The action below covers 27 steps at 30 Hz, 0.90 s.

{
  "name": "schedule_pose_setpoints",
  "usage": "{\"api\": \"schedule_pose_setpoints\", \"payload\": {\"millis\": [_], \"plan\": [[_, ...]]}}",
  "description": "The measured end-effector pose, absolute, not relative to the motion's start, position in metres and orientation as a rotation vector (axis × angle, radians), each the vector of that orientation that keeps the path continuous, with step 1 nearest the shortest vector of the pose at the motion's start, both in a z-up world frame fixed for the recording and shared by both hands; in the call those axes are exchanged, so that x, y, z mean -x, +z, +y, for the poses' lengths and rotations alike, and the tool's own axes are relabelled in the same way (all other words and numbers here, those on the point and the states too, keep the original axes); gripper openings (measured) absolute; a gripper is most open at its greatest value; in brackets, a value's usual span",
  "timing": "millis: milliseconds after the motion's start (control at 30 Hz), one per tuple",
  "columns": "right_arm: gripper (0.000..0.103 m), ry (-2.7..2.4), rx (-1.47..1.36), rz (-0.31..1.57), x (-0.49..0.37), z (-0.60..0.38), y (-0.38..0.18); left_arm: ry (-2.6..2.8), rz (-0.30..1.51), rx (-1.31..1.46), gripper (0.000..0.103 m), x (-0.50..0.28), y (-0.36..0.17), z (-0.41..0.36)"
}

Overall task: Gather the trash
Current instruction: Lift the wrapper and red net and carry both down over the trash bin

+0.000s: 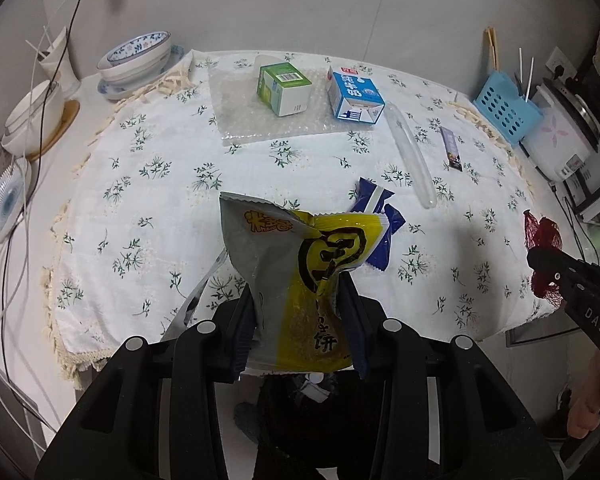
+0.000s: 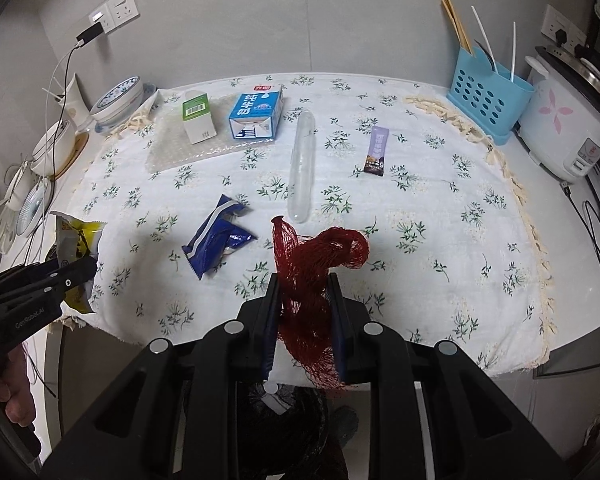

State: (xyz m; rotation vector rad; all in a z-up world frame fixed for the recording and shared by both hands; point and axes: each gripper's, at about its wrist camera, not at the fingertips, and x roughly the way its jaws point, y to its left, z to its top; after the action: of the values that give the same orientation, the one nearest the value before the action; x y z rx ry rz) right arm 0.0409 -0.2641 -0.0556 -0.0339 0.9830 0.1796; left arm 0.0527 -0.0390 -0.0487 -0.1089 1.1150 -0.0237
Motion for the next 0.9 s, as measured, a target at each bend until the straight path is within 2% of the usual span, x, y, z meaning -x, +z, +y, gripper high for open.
{"api": "schedule_pose_setpoints", "payload": {"millis": [433,900], "plan": [[0.021,0.200,0.041,0.989,0.002,-0.271,-0.067,-0.040,1.134,0.118,0.038,0.005,-0.061,-0.049],[0.021,0.232,0.078,1.043,0.048,-0.267,-0.115,-0.092,1.193,0.109,0.038,0.056,-0.100,-0.060]]}}
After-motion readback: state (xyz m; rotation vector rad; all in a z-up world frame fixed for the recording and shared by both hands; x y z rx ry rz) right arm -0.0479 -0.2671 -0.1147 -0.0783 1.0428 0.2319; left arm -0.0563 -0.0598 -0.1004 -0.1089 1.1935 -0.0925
